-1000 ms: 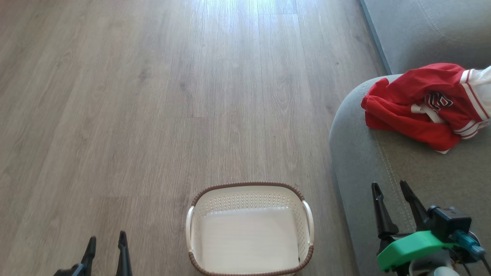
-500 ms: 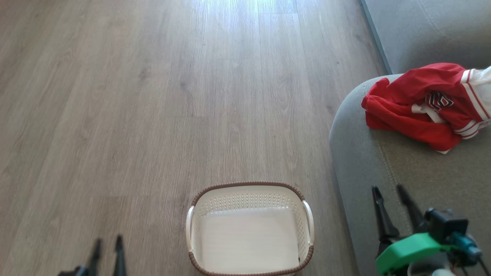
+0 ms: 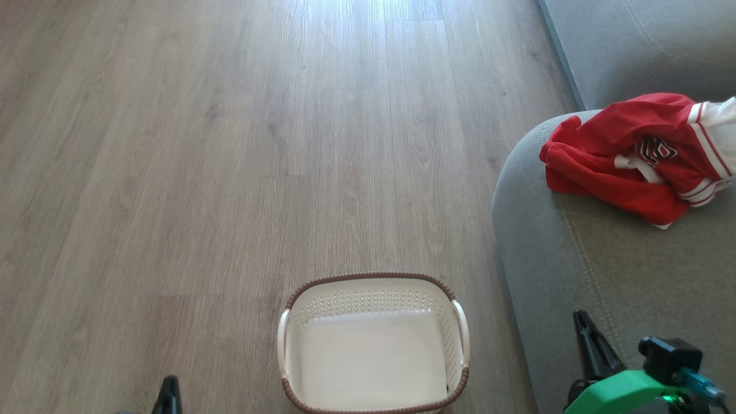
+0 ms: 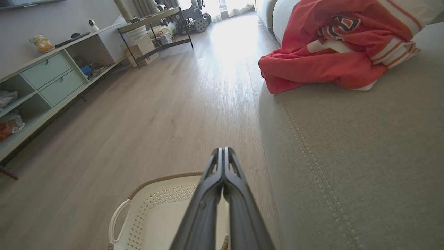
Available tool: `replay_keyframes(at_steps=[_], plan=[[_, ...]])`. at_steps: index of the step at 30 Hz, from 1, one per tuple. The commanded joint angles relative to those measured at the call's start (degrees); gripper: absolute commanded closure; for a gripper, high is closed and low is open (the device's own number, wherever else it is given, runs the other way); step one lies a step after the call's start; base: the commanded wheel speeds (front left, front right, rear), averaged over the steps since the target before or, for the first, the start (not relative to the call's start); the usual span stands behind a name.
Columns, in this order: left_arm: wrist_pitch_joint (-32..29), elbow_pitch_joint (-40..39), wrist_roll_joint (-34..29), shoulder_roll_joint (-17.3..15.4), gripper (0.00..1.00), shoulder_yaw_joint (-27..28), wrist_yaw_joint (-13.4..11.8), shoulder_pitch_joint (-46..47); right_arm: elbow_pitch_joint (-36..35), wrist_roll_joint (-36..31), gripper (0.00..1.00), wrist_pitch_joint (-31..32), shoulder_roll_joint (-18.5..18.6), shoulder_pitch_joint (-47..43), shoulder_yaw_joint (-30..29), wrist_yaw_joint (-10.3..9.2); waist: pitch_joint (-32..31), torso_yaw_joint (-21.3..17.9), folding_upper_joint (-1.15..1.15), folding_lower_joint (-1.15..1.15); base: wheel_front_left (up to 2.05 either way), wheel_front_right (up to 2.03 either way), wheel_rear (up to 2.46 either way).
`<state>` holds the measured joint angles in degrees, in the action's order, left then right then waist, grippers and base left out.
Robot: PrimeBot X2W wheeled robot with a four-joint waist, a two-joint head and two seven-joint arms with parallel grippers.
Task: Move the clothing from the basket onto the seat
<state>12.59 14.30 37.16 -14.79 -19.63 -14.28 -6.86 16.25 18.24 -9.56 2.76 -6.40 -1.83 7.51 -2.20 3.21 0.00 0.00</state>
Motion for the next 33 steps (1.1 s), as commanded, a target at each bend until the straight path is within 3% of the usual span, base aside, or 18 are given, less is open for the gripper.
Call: replay_keyframes(at_steps=[1,33], plan=[[-0.5,-1.7,1.1,-0.4,1.00,1.5,0.4,1.9,-1.9,1.6,1.00,0.3,0.0,2.7,-0.4,0.00,0.0,0.0,0.00,0.00,0.00,0.00,0.00],[-5.4,-2.6,16.2,2.8,1.00,8.1,5.0,4.9,-1.7,21.6,1.00,4.6,0.1,5.8,-1.6,-0.01,0.6,-0.9,0.00,0.00,0.00,0.00,0.00]])
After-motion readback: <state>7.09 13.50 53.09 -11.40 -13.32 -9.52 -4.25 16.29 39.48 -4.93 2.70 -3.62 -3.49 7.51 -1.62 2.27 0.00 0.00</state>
